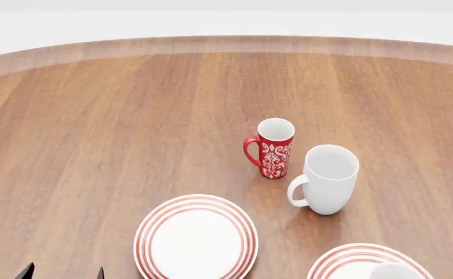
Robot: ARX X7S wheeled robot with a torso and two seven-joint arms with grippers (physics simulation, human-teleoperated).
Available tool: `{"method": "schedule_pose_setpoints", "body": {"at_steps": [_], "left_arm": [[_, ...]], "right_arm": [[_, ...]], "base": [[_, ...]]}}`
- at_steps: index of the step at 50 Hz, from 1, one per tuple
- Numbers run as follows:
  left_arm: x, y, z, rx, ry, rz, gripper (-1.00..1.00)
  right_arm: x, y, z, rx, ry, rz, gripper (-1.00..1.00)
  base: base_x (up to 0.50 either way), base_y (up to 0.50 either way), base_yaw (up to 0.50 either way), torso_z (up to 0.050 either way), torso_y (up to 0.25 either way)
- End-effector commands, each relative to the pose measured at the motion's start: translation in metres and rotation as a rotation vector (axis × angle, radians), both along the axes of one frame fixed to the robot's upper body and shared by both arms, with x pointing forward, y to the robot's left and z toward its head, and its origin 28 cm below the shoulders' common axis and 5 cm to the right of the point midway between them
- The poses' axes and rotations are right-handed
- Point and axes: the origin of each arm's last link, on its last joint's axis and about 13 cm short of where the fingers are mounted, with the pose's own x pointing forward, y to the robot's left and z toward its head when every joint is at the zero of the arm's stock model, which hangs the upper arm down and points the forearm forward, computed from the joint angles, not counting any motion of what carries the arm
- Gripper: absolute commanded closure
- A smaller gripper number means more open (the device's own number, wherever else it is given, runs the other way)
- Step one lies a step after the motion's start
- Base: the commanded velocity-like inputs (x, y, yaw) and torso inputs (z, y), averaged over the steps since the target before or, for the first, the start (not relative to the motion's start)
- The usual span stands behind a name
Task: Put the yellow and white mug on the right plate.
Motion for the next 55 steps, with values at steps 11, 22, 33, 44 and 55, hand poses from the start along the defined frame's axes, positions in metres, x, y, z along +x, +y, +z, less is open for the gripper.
{"method": "schedule_pose_setpoints", "body": {"at_steps": [11,22,33,44,55], "left_arm": [[0.0,0.001,0.001,-0.002,0.0,0.004,-1.0],[0.0,0.001,0.001,0.0,-0.002,0.006,-1.0],[0.0,0.002,0.001,0.001,-0.004,0.008,-1.0],[0.0,0.002,0.0,0.002,-0.004,0.01,-1.0],[0.0,0.001,0.001,-0.001,-0.007,0.008,-1.0]], "right_arm": [[-0.013,0.007,0.02,0.005,-0.09,0.056,-1.0],[-0.02,0.013,0.035,-0.011,-0.156,0.099,-1.0],[-0.027,0.018,0.046,-0.004,-0.221,0.144,-1.0],[-0.031,0.025,0.058,-0.003,-0.281,0.207,-1.0],[-0.039,0.033,0.071,-0.022,-0.344,0.272,-1.0]], "base": [[0.0,0.0,0.0,0.0,0.0],[0.0,0.0,0.0,0.0,0.0],[0.0,0.0,0.0,0.0,0.0],[0.0,0.0,0.0,0.0,0.0],[0.0,0.0,0.0,0.0,0.0]]}}
